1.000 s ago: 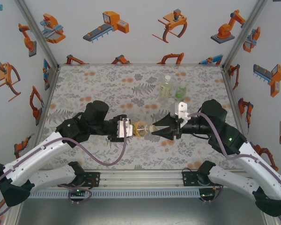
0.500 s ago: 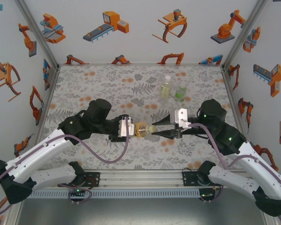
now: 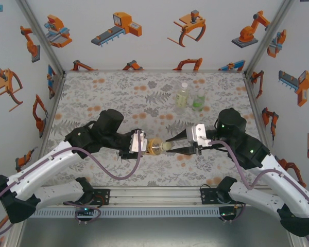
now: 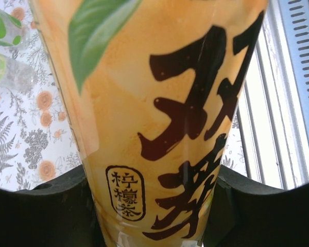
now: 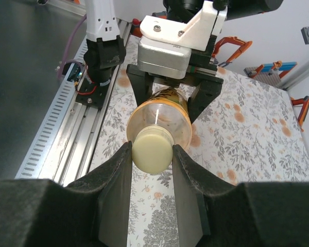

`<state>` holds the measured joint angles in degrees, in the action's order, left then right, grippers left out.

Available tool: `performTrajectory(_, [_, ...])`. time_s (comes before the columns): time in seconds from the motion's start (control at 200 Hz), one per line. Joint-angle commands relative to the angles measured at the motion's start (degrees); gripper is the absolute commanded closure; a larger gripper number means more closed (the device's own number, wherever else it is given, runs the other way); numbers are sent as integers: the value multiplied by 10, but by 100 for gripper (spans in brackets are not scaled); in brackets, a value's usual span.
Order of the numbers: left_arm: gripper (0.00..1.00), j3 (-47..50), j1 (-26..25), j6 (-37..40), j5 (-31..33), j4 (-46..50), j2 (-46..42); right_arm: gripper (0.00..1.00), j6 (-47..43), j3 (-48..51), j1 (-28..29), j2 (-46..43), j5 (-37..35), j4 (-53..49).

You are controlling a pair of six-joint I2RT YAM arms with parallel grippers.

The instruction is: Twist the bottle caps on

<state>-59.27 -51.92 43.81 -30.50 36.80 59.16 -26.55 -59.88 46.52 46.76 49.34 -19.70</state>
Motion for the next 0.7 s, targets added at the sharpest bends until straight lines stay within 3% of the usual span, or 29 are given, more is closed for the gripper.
performTrajectory(0.0, [100,-30,-2,-1,-36,-38,2,100,4,-3,3,6,5,-8])
performTrajectory(0.2, [100,3,-2,-34,76,-126,-17,100,270,61,5,-11,-126,128])
performTrajectory(0.31, [100,24,-2,-42,125,-174,-30,100,438,98,13,-26,-245,187])
performTrajectory(0.476, [100,22,-2,-43,168,-201,-20,100,685,74,14,-8,-421,79])
performTrajectory(0.696, [100,20,-2,-44,207,-232,3,100,966,40,15,33,-476,-46])
